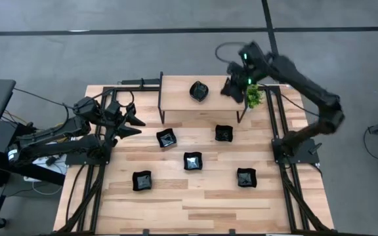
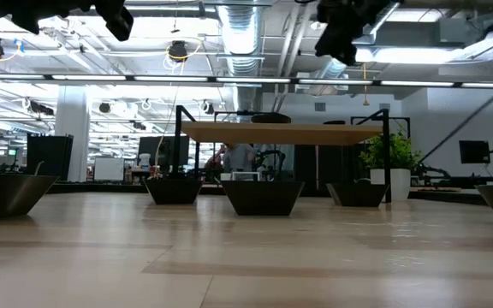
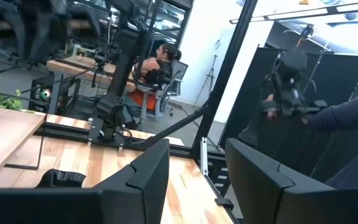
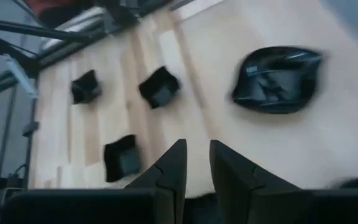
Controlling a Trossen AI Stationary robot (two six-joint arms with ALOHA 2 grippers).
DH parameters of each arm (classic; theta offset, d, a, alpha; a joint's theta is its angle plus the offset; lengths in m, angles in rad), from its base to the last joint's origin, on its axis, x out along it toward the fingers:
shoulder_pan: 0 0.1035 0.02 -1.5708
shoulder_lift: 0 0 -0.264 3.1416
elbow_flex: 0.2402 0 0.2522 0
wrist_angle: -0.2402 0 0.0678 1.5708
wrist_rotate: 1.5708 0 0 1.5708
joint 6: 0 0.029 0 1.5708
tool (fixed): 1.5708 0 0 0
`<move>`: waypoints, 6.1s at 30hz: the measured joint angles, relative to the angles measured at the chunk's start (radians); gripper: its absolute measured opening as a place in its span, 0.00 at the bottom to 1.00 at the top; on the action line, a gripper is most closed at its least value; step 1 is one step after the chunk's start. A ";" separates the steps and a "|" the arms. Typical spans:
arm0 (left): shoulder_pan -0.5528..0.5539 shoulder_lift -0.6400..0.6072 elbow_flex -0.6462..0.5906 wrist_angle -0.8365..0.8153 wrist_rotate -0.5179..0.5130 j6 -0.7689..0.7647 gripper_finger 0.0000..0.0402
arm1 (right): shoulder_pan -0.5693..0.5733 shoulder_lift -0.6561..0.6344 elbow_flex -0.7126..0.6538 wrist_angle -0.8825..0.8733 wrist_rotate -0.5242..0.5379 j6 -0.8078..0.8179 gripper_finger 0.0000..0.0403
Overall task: Pick & Place Mini shaped plates
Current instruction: Put the distorted square plate on top of the shelf
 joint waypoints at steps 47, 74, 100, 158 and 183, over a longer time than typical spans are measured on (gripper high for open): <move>-0.001 0.005 0.000 0.008 0.000 0.011 0.40 | 1.478 -0.562 -0.986 0.231 0.609 2.253 0.16; 0.000 0.005 0.000 0.008 0.000 0.011 0.40 | 1.434 -0.503 -0.985 0.189 0.605 2.251 0.44; -0.001 0.005 0.000 0.008 0.000 0.011 0.40 | 1.412 -0.223 -0.985 0.295 0.609 2.227 0.29; -0.019 0.191 0.000 0.030 -0.124 -0.154 0.40 | 0.904 -0.141 -0.450 0.297 1.372 1.016 0.00; -0.065 0.200 0.000 0.157 -0.293 0.195 0.40 | 0.438 0.256 0.162 0.233 0.475 0.627 0.00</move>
